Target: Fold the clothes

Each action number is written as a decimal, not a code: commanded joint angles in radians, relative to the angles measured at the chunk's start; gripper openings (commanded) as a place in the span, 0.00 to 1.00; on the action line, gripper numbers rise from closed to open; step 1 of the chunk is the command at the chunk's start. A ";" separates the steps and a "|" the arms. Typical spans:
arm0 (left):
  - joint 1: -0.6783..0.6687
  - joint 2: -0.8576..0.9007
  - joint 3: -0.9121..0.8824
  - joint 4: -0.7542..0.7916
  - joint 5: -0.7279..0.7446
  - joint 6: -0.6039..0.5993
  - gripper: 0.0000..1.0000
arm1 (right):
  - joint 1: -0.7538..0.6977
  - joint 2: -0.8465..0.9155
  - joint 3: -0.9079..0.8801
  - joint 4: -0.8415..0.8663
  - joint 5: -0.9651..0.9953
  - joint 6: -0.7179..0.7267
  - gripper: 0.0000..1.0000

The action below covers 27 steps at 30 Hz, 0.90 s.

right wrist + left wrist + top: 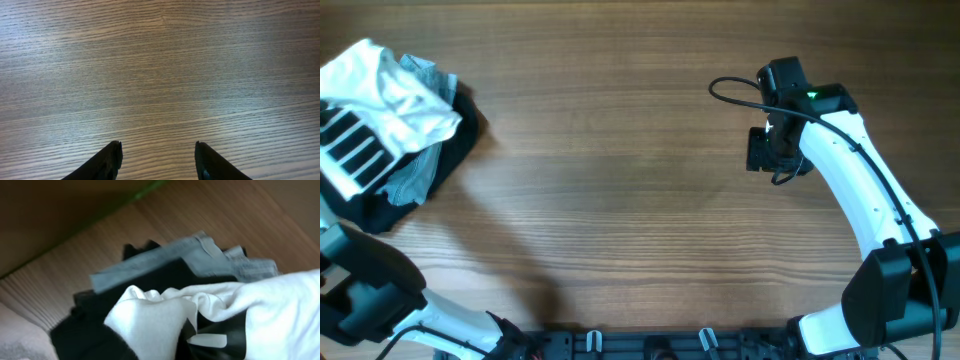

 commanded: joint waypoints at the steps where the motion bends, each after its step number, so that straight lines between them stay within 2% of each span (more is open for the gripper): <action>1: 0.064 0.021 0.016 0.012 0.034 -0.028 0.25 | -0.002 -0.017 0.001 0.003 0.014 0.002 0.53; 2: 0.074 0.032 0.016 0.009 0.034 -0.029 0.57 | -0.002 -0.017 0.001 0.006 0.014 0.002 0.56; 3: 0.081 0.037 0.016 0.009 0.034 -0.029 0.84 | -0.002 -0.017 0.001 0.013 0.014 0.003 0.61; 4: 0.083 0.037 0.016 0.010 0.034 -0.031 0.95 | -0.002 -0.017 0.001 0.028 0.009 0.005 0.66; 5: 0.083 0.032 0.016 0.012 0.034 -0.031 1.00 | -0.003 -0.017 0.001 0.051 -0.015 0.006 0.78; 8: 0.055 0.002 0.016 -0.004 0.039 -0.031 1.00 | -0.013 -0.016 0.001 0.170 -0.155 0.004 0.98; 10: -0.004 -0.035 0.016 -0.012 0.071 -0.027 1.00 | -0.032 -0.016 0.001 0.287 -0.215 -0.006 1.00; 14: -0.232 -0.073 0.016 -0.068 0.129 0.073 1.00 | -0.120 -0.016 0.009 0.453 -0.253 -0.174 1.00; 17: -0.402 -0.068 0.016 -0.191 0.124 0.103 1.00 | -0.195 -0.018 0.033 0.420 -0.299 -0.183 1.00; 20: -0.530 -0.067 0.016 -0.431 0.124 0.091 1.00 | -0.261 -0.035 0.037 0.274 -0.358 -0.183 1.00; 22: -0.557 -0.068 0.016 -0.595 0.124 0.032 1.00 | -0.286 -0.064 0.037 0.184 -0.353 -0.182 1.00; 24: -0.557 -0.076 0.014 -0.695 0.124 -0.010 1.00 | -0.292 -0.119 0.033 0.140 -0.330 -0.181 1.00; 27: -0.560 -0.139 -0.037 -0.724 0.125 -0.016 0.99 | -0.291 -0.263 -0.018 0.145 -0.293 -0.173 1.00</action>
